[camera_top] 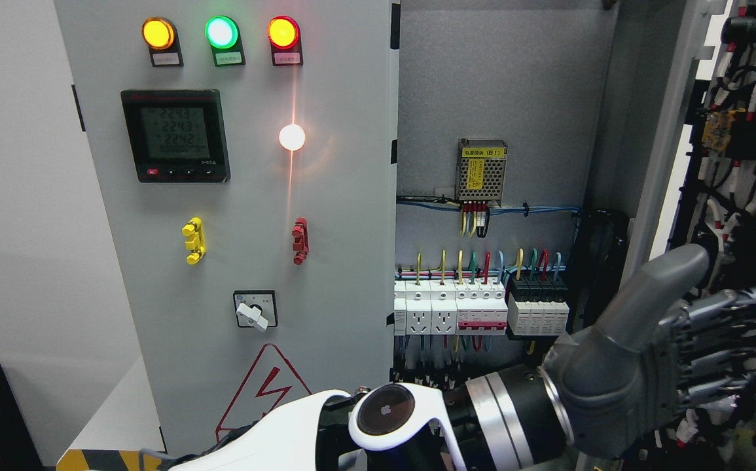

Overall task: Open door with both hands
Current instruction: 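Push the push-button door farther open with the left hand and forearm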

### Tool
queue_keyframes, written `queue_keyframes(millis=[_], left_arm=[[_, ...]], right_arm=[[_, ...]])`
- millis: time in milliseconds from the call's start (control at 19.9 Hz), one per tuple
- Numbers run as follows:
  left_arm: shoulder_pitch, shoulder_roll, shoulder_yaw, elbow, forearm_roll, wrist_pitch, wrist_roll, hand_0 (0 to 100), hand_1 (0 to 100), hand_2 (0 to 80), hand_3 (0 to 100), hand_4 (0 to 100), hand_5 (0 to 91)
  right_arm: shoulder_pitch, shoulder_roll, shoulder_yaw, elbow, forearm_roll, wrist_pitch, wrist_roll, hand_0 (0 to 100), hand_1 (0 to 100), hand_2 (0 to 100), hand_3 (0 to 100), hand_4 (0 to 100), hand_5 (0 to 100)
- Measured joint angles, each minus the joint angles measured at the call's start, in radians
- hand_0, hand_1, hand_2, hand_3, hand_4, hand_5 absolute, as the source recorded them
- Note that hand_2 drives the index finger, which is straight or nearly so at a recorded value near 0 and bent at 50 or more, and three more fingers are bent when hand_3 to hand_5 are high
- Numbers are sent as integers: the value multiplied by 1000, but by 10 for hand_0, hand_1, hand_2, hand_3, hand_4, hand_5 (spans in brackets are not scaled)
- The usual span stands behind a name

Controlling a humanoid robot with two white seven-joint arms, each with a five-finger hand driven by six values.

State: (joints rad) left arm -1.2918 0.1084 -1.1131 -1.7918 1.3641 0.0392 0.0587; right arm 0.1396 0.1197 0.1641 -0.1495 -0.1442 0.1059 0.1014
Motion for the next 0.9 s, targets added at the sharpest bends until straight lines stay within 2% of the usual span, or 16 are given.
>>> queue_keyframes(millis=[903], left_arm=[[-81,-183,-56,161,-2,-6,5,0,0,0,0,0,0]], right_arm=[[0,0,0,0,0,0,0,0,0,0,0,0,0]])
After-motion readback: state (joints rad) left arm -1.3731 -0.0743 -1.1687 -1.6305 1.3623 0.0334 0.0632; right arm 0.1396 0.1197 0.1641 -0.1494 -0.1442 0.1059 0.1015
